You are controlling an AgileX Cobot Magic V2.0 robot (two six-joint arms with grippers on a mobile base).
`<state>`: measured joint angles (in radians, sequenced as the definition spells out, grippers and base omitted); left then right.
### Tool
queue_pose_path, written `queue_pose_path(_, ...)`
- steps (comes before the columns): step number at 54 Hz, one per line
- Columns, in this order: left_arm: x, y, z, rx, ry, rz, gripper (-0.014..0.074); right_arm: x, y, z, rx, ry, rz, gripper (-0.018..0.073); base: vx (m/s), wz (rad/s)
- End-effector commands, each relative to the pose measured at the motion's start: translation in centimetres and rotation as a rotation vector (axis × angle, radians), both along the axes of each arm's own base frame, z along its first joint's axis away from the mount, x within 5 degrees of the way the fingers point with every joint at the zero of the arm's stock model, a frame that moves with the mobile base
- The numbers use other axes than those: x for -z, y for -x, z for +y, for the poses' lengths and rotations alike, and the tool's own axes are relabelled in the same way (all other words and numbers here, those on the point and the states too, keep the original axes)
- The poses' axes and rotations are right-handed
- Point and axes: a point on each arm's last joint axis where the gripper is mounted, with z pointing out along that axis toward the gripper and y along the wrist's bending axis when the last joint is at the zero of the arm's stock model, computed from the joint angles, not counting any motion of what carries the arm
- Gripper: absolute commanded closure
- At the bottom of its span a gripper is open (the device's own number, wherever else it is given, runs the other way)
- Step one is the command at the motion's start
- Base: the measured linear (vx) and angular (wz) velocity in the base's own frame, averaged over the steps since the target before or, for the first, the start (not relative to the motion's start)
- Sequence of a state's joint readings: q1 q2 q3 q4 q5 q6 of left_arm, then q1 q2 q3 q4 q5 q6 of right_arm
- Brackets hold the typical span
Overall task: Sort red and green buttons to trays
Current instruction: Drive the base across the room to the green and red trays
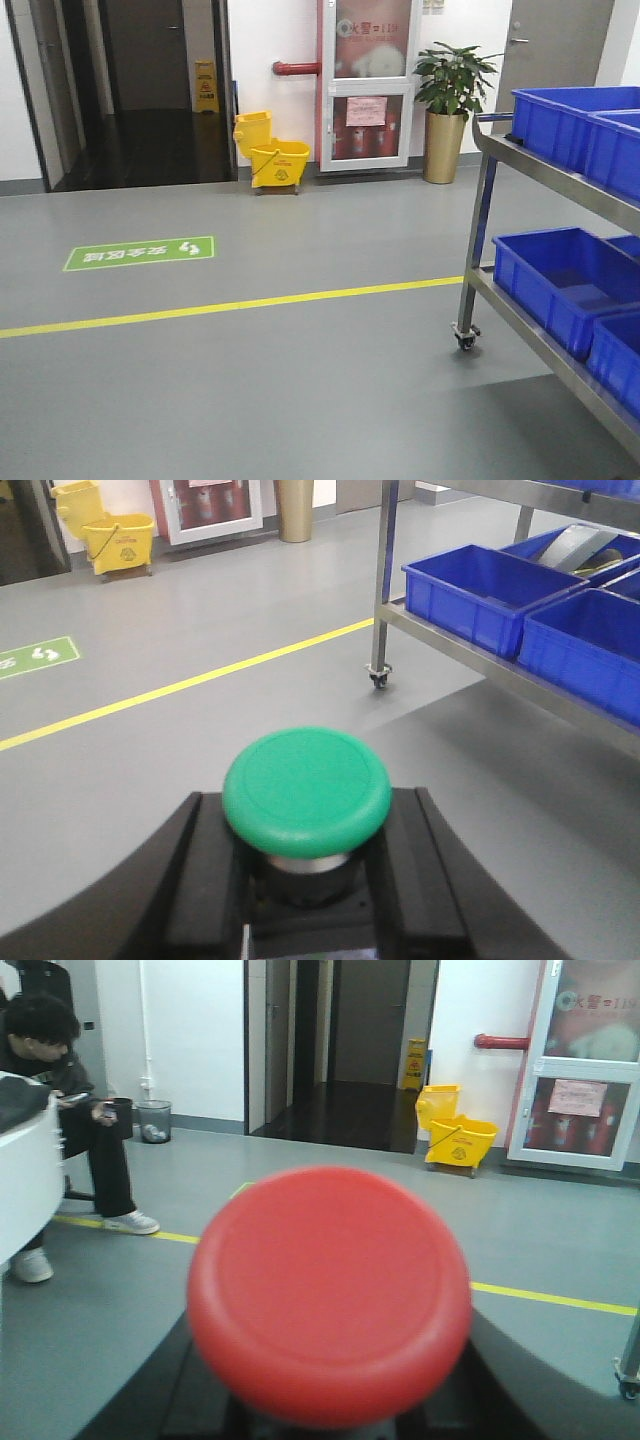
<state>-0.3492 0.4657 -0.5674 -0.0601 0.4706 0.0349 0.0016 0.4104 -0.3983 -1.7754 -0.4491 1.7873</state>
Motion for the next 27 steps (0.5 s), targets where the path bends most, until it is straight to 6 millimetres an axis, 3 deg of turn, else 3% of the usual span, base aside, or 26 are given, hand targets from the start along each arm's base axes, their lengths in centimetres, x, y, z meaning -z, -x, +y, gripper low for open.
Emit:
queue_pose_path(1, -1.86, -0.12, -0.08, 0.002, 0.05, -0.11, 0.0596, -1.05, -0.13, -0.21, 0.025, -0.004, -0.028, 0.0569, 0.59, -0.15)
queue_pose_path(27, -1.86, -0.12, -0.08, 0.002, 0.05, -0.11, 0.0596, -1.05, -0.13, -0.21, 0.025, -0.004, -0.028, 0.0569, 0.55, -0.19)
